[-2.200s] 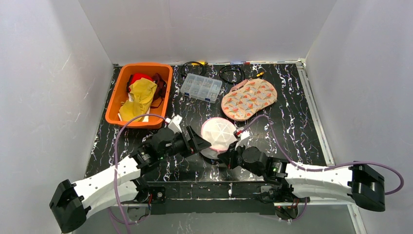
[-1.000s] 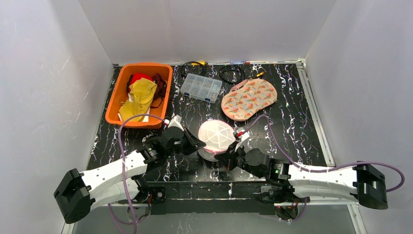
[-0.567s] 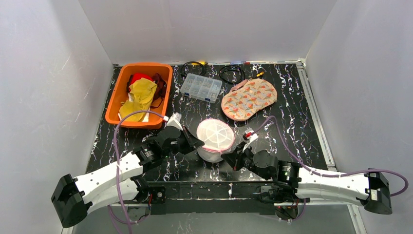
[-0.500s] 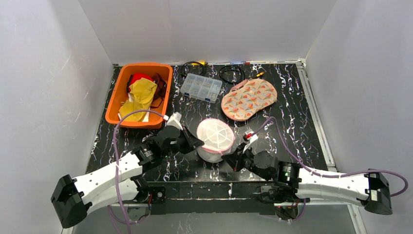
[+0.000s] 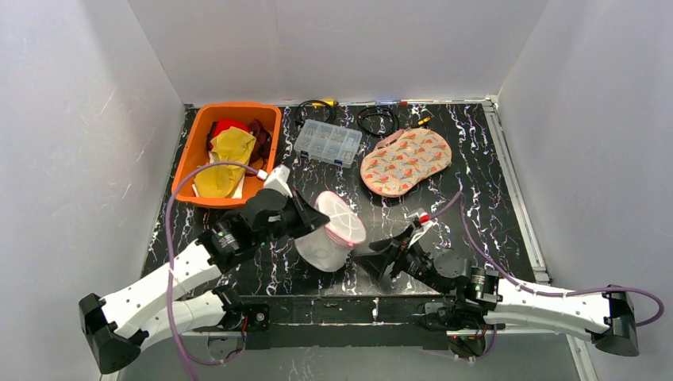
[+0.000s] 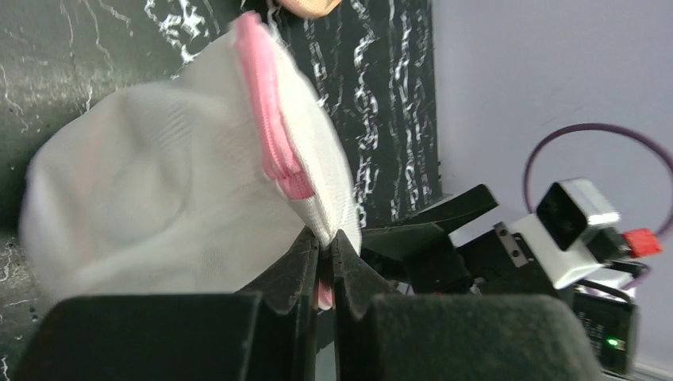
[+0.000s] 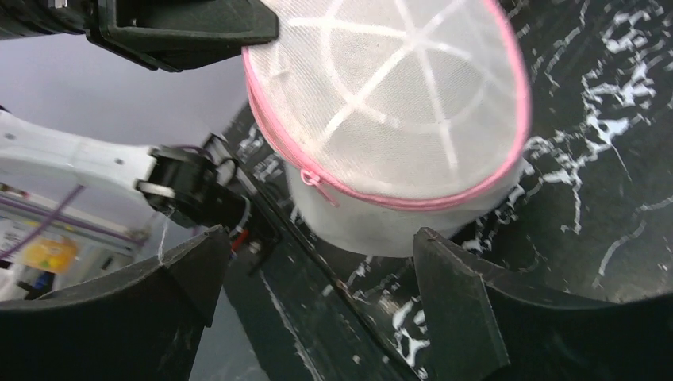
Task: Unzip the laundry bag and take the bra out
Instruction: Unzip the laundry bag at the center of the board.
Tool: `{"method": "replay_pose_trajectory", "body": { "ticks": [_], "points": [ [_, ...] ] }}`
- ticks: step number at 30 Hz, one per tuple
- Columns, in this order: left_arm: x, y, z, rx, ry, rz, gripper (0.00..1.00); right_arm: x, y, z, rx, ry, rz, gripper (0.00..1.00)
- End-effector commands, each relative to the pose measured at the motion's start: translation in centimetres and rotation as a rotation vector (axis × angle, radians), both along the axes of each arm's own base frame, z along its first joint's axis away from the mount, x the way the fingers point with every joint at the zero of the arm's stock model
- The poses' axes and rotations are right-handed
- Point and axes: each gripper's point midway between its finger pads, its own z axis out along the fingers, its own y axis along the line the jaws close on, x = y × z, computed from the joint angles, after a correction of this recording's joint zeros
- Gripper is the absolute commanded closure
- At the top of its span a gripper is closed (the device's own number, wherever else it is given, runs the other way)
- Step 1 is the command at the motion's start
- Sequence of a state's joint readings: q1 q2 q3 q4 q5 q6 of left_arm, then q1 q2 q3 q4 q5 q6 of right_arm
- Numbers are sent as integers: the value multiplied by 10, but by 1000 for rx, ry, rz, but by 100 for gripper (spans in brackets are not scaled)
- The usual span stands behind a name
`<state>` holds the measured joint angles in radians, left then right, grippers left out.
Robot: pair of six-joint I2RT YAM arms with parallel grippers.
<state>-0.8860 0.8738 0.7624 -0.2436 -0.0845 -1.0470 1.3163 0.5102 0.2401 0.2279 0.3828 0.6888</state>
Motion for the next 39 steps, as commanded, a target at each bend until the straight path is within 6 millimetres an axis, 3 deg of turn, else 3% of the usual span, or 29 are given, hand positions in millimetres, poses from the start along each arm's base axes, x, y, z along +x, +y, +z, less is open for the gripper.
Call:
{"method": "replay_pose_trajectory", "body": {
  "ticks": [1, 4, 8, 16, 22, 39],
  "points": [
    [3, 22, 53, 22, -76, 61, 100, 2, 2, 72, 256, -48, -13, 7],
    [3, 28, 79, 17, -101, 76, 100, -1, 1, 101, 341, -89, 6, 4],
    [3, 33, 116, -14, -140, 93, 100, -14, 19, 137, 356, -156, 109, 1],
    [-1, 43, 159, -76, -197, 109, 100, -30, 50, 187, 482, -154, 237, 1],
    [-8, 48, 167, -120, -198, 116, 100, -27, 54, 200, 533, -125, 236, 1],
    [-13, 59, 184, -184, -208, 149, 100, -22, 60, 193, 583, -61, 236, 1]
  ]
}}
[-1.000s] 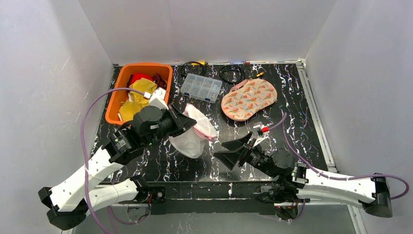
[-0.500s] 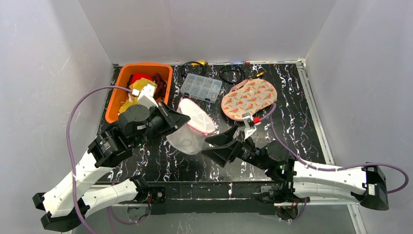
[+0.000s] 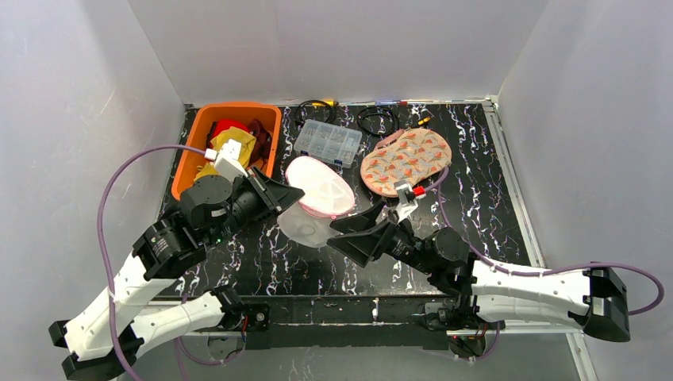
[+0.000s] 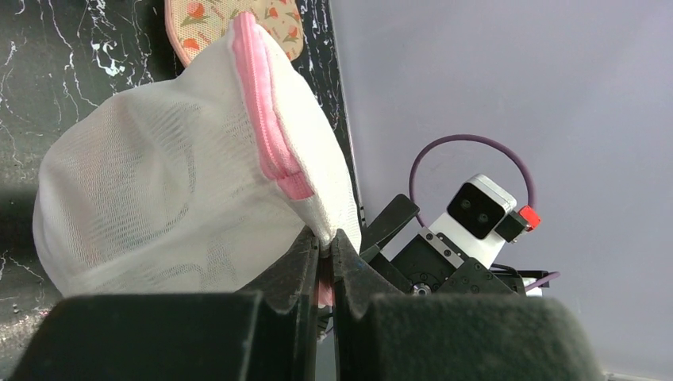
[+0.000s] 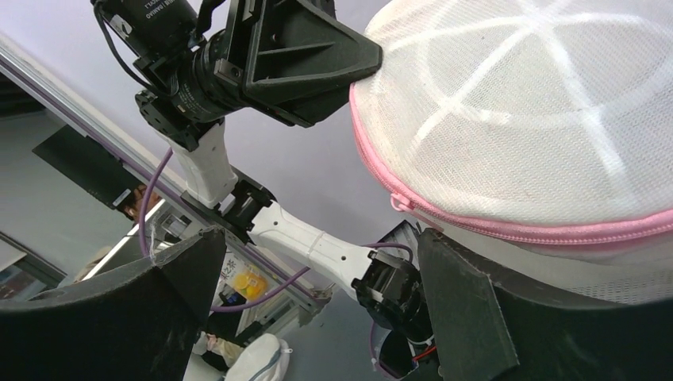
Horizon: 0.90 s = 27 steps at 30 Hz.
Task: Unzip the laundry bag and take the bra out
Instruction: Unzip the laundry bag at the center of the board.
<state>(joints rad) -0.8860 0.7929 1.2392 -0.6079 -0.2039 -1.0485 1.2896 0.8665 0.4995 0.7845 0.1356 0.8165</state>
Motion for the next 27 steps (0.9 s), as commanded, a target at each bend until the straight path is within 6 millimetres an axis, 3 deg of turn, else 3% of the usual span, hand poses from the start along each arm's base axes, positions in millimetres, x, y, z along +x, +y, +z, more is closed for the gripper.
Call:
{"method": "replay_pose_trajectory", "body": {
  "ticks": [1, 23, 27],
  "points": [
    [0, 9, 29, -64, -53, 35, 100, 1, -7, 26, 96, -10, -6, 1],
    [-2, 13, 41, -87, -72, 37, 100, 9, 2, 20, 102, 5, -5, 2],
    [-4, 12, 40, -93, -67, 32, 100, 10, 1, 26, 114, -16, -9, 6]
  ]
}}
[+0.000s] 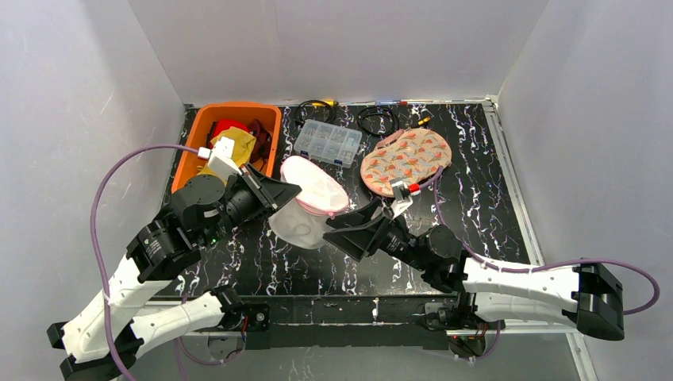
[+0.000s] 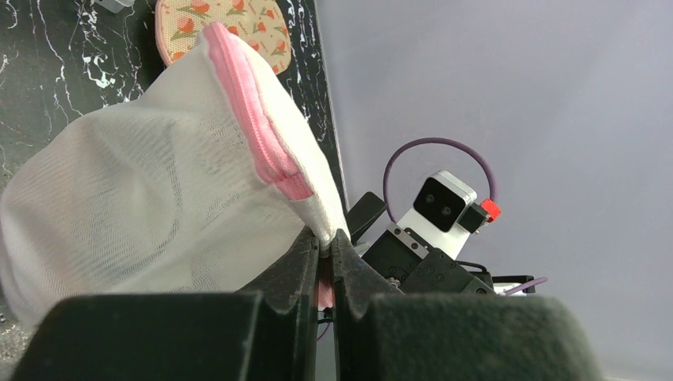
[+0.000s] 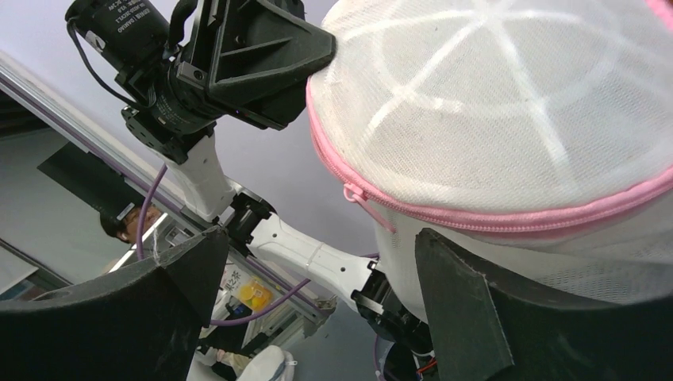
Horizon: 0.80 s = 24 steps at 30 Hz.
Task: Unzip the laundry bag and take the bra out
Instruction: Unzip the laundry bag at the center of the board.
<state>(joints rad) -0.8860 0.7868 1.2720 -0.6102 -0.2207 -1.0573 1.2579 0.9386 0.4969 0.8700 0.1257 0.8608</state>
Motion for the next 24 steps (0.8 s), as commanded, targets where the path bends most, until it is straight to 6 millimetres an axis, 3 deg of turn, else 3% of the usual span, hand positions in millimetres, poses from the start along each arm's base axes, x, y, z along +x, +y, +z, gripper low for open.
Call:
{"method": "replay_pose_trajectory", "body": {
  "ticks": [1, 14, 24],
  "points": [
    [-3, 7, 23, -58, -44, 14, 100, 0, -7, 30, 86, -53, -5, 7],
    [-2, 6, 21, -57, -37, 15, 100, -1, -6, 40, 111, -83, 9, 25],
    [-1, 5, 20, -53, -38, 16, 100, -1, -5, 48, 124, -99, 11, 32]
  ]
}}
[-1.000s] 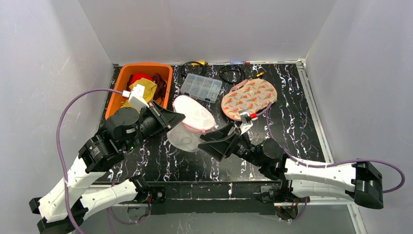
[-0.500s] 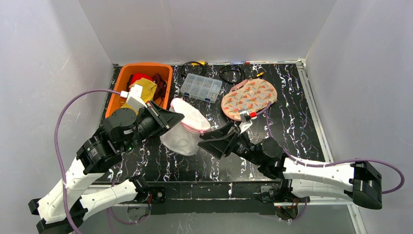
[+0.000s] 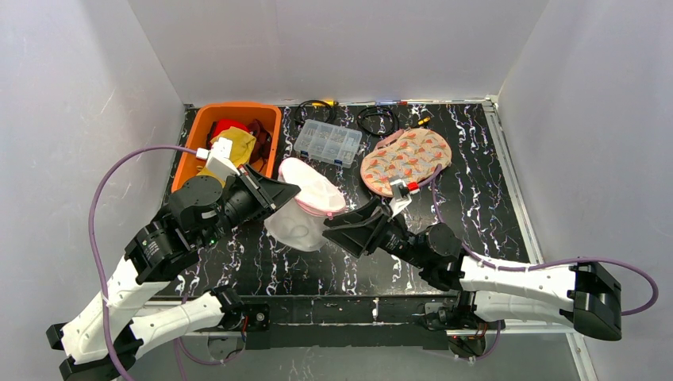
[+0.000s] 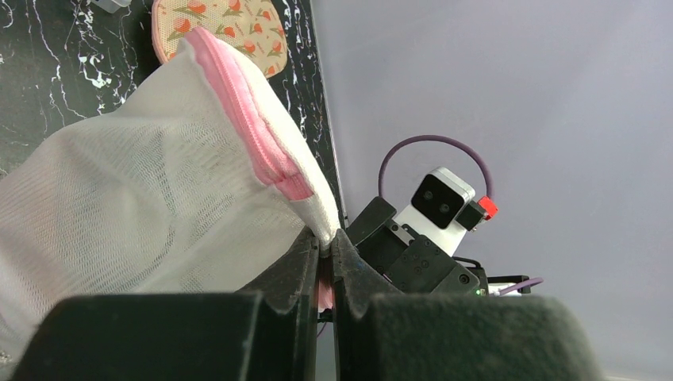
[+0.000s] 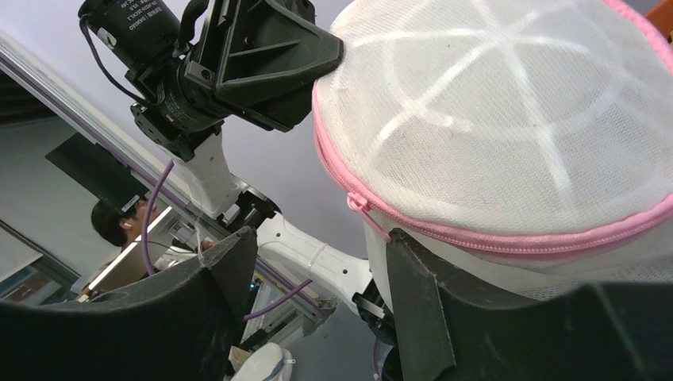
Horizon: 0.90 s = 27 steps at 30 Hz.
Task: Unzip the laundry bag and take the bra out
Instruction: Unzip the laundry bag at the center of the board.
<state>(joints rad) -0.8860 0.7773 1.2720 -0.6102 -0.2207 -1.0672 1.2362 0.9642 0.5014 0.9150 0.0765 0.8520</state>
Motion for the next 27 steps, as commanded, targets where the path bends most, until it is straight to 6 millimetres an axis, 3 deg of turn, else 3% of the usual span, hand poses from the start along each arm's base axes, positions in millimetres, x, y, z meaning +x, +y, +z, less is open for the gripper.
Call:
{"method": "replay_pose_trajectory", "body": {
  "ticks": [1, 12, 19, 27],
  "points": [
    [1, 4, 17, -38, -38, 15, 100, -1, -8, 44, 111, -67, -8, 33],
    [1, 1, 17, -41, -35, 9, 100, 3, -6, 42, 92, -59, -26, 37],
    [0, 2, 27, -55, -50, 7, 100, 9, -4, 29, 60, -29, -44, 15],
    [-1, -1, 32, -68, -55, -9, 100, 10, -3, 33, 70, -32, -44, 16]
  ]
}}
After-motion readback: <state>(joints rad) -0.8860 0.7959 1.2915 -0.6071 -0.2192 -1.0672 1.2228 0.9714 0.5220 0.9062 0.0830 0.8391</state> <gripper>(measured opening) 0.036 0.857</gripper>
